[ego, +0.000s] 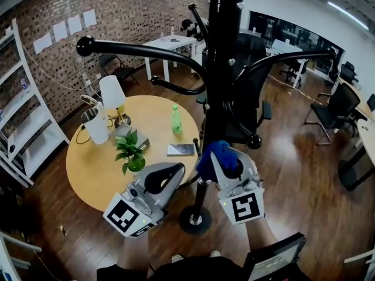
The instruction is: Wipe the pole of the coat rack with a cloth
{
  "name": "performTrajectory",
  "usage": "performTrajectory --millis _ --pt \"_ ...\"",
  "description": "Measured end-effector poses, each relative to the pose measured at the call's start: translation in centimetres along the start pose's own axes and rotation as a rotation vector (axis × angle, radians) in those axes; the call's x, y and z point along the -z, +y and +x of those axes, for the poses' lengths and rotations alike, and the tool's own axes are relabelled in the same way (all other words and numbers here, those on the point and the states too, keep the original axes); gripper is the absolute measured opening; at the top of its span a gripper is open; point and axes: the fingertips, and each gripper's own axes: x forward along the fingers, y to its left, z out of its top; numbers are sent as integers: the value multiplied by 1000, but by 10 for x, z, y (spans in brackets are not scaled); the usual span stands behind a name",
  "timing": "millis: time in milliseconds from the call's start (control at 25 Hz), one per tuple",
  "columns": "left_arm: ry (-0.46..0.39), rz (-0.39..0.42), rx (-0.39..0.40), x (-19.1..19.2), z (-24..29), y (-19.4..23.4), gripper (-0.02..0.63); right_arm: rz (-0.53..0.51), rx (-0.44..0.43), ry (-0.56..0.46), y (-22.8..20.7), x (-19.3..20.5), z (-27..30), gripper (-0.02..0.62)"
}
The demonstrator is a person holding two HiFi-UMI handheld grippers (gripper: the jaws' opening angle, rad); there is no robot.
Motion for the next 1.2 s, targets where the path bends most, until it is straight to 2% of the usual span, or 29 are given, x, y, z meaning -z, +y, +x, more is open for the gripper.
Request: performTrajectory --millis 200,360,560,680,1000,1200 --pt "11 53 -9 -13 0 4 -6 21 29 -85 -14 -22 8 22" --pt "-12 93 -29 -27 -3 10 -6 12 65 -145 -30 -48 15 23" --pt "-20 114 -35 -36 -4 8 -6 85 115 -278 -54 -87 15 22" --pt "-27 121 -41 -40 -5 7 -6 107 129 -298 -63 -98 14 22" --pt "-25 113 -50 -35 -4 10 -6 146 135 -314 -60 -93 14 22" --pt "-18 87 -70 -25 -4 14 -6 192 114 -235 -32 -51 11 21"
